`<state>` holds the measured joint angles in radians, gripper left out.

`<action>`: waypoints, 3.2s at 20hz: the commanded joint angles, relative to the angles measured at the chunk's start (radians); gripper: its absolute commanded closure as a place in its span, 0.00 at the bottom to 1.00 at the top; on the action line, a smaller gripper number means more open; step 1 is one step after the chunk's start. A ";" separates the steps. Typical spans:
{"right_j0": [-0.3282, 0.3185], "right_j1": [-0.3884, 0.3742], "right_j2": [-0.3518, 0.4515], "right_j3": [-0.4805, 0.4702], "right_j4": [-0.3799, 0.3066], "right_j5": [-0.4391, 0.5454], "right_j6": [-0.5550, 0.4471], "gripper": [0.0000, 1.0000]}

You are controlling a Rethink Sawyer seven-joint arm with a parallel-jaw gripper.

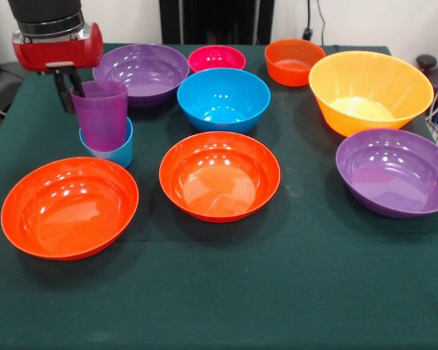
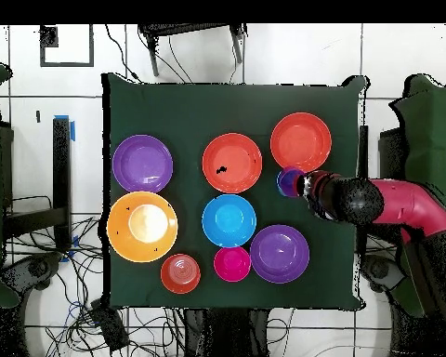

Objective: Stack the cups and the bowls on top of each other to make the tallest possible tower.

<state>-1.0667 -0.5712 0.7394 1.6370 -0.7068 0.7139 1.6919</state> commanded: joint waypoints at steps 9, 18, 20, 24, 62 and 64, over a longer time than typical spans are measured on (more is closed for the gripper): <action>0.029 0.000 0.012 0.010 -0.045 0.092 -0.264 1.00; 0.022 -0.008 0.004 0.002 -0.048 0.114 -0.278 1.00; 0.022 -0.004 0.005 -0.004 -0.050 0.116 -0.281 1.00; 0.022 0.004 0.007 -0.013 -0.054 0.117 -0.285 1.00; 0.007 -0.021 0.003 0.079 -0.039 0.084 -0.218 1.00; 0.007 -0.025 0.002 0.083 -0.039 0.082 -0.213 1.00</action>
<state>-1.0783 -0.5761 0.7449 1.6630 -0.7122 0.7313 1.6919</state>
